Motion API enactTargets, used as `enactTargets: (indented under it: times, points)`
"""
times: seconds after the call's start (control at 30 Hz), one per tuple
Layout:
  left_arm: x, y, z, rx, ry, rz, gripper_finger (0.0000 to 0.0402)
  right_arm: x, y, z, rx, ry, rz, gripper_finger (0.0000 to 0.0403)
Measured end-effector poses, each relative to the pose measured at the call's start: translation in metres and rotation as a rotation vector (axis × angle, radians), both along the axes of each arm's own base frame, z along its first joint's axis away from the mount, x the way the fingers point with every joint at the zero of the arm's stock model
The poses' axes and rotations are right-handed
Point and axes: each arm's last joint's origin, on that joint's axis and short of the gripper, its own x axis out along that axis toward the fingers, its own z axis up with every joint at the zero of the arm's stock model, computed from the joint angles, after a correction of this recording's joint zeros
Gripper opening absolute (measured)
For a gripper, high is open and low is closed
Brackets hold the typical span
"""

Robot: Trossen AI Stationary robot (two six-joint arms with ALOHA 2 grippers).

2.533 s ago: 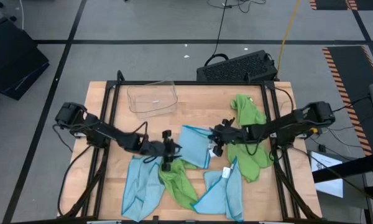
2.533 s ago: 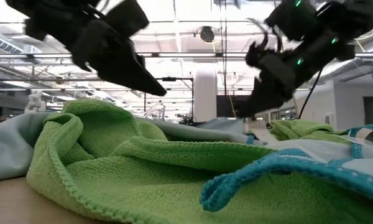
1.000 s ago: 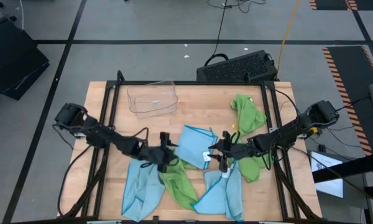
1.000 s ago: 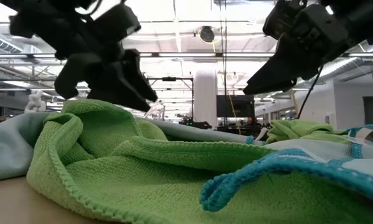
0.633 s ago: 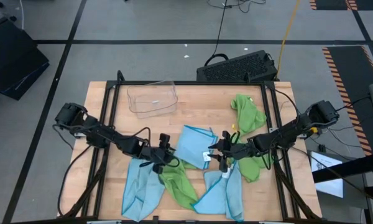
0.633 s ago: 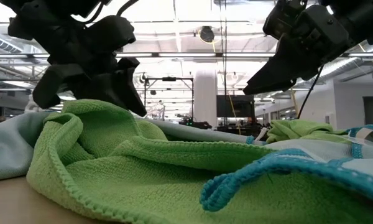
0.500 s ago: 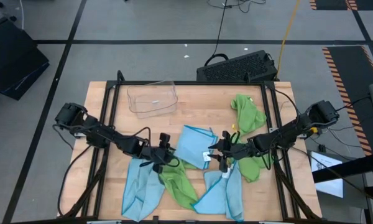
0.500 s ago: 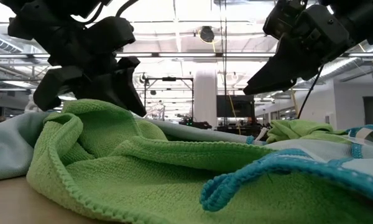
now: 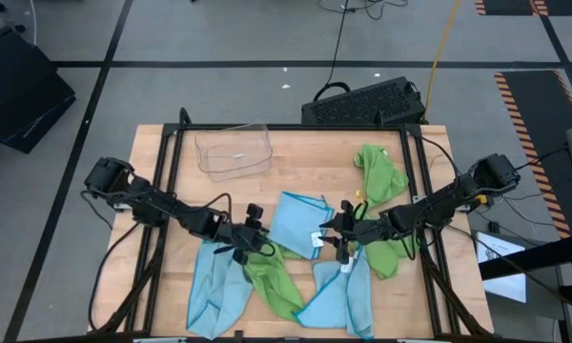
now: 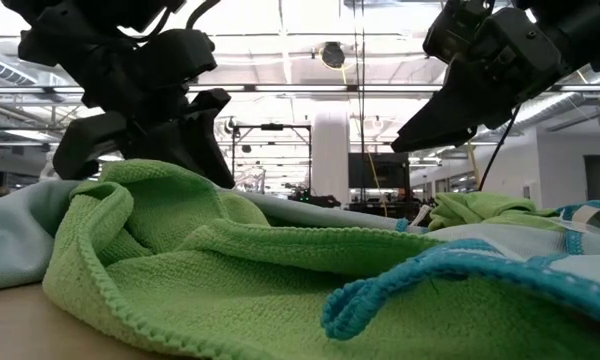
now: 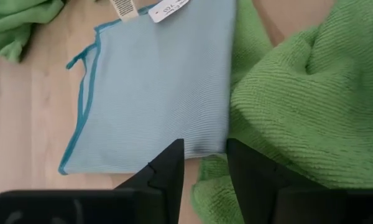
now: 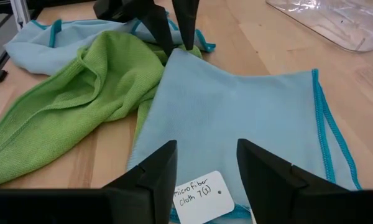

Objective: Fold microfiber towels
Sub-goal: Fold the top center blue microfiber cloth

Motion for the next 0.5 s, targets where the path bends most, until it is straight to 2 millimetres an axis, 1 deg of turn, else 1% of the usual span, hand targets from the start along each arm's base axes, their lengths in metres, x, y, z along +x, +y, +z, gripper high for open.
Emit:
enactTargets:
  times: [0.2,0.33,0.5]
  points:
    - [0.001,0.002,0.0,0.008,-0.004,-0.007,0.0125,0.0,0.0,0.0,0.0,0.0,0.0,0.016]
    - [0.001,-0.003,0.002,0.021,-0.023,-0.017,0.0124,0.0,0.0,0.0,0.0,0.0,0.0,0.016]
    - [0.001,-0.001,-0.009,0.074,0.016,-0.003,0.0124,0.0,0.0,0.0,0.0,-0.001,0.0,0.016]
